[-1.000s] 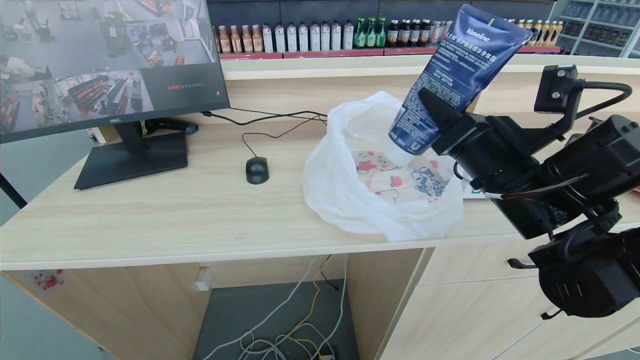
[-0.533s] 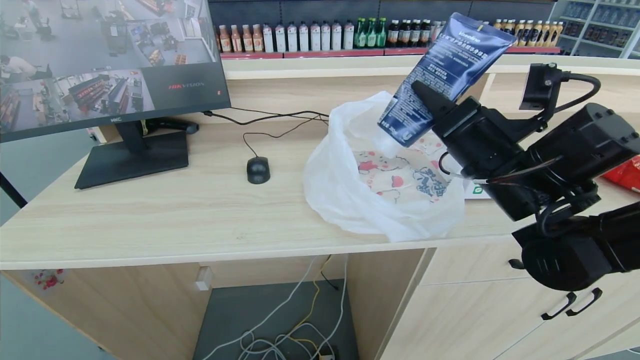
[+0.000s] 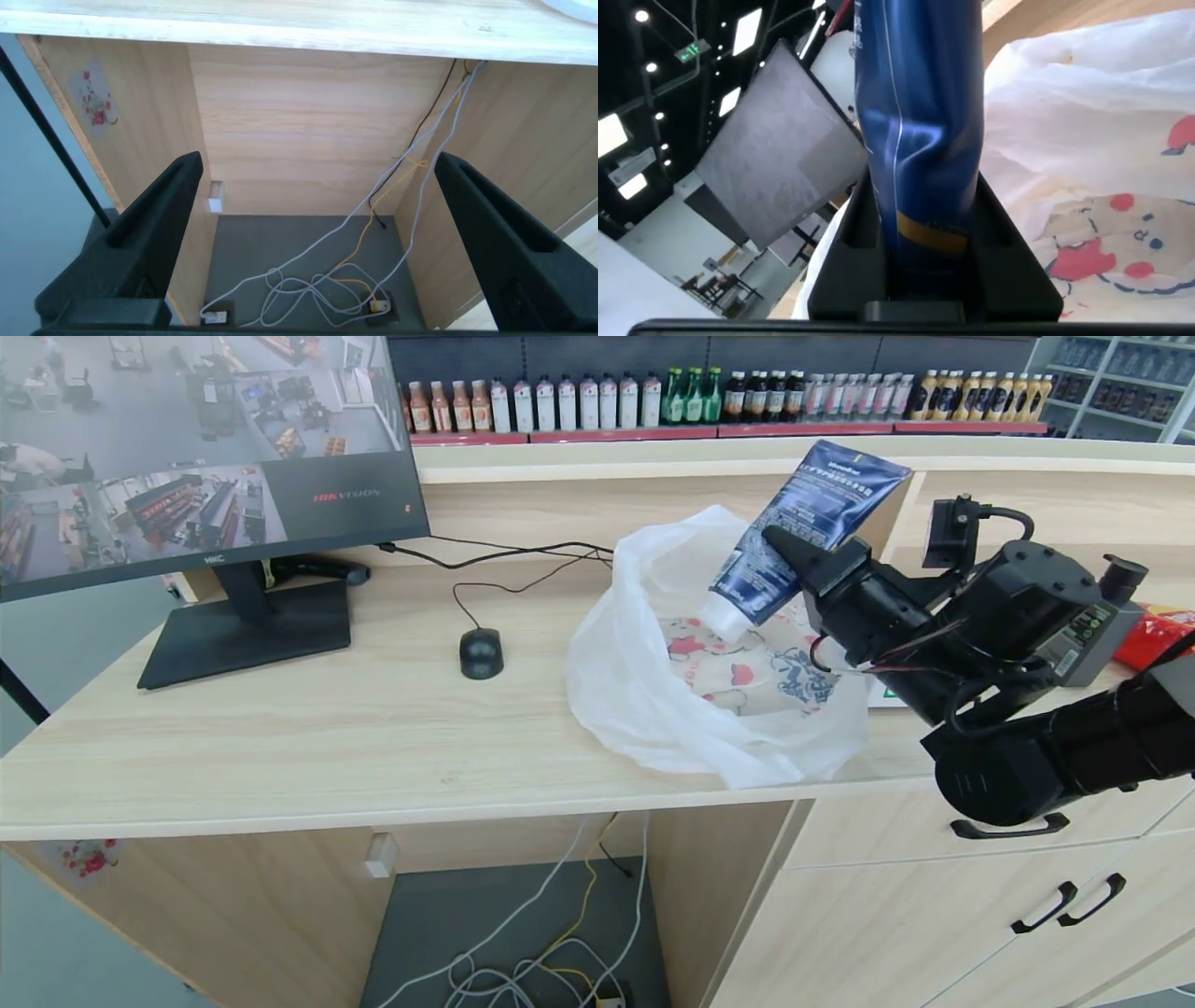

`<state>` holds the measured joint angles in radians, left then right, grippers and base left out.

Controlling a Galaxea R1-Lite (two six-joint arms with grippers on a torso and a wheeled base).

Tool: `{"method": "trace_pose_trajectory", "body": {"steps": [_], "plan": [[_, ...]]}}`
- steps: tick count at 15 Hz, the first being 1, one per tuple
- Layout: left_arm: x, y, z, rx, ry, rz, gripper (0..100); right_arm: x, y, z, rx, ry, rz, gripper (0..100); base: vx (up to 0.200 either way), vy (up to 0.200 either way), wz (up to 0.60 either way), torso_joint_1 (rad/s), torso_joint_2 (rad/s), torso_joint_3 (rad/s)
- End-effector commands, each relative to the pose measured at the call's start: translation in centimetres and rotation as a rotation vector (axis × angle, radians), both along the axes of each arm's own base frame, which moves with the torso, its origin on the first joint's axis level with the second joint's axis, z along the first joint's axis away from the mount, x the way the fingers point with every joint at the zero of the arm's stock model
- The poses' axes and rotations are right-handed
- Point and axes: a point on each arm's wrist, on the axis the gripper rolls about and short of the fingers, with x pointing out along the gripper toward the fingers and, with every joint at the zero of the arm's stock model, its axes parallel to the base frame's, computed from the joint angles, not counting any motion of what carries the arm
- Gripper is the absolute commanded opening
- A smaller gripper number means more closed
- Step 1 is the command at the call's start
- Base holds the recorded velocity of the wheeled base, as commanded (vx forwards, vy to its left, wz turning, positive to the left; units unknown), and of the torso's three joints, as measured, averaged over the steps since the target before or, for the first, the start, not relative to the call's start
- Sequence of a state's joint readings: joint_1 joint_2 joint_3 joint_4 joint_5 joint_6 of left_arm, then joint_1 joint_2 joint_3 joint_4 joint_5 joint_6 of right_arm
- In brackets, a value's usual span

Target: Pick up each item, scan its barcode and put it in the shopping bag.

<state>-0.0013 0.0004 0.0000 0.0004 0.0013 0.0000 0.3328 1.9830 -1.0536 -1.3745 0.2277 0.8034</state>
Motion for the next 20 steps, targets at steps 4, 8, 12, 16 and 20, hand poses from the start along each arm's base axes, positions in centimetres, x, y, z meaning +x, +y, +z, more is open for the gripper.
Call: {"method": "trace_pose_trajectory", "body": {"steps": [4, 8, 12, 16, 20], "plan": [[0.0, 0.0, 0.0, 0.0, -0.001, 0.0, 100, 0.3, 0.4, -0.9, -0.034, 0.091, 0.046, 0, 0.0, 0.0, 0.0, 0.0, 0.0, 0.0], [0.0, 0.0, 0.0, 0.0, -0.001, 0.0, 100, -0.1, 0.5, -1.8, -0.048, 0.138, 0.086, 0, 0.0, 0.0, 0.0, 0.0, 0.0, 0.0], [0.0, 0.0, 0.0, 0.0, -0.001, 0.002, 100, -0.3, 0.9, -2.5, -0.054, 0.161, 0.104, 0, 0.0, 0.0, 0.0, 0.0, 0.0, 0.0], [0.0, 0.0, 0.0, 0.0, 0.001, 0.0, 100, 0.1, 1.3, -3.9, -0.068, 0.2, 0.11, 0, 0.0, 0.0, 0.0, 0.0, 0.0, 0.0], [0.0, 0.0, 0.0, 0.0, -0.001, 0.0, 100, 0.2, 1.2, -4.5, -0.075, 0.218, 0.108, 0, 0.0, 0.0, 0.0, 0.0, 0.0, 0.0]]}}
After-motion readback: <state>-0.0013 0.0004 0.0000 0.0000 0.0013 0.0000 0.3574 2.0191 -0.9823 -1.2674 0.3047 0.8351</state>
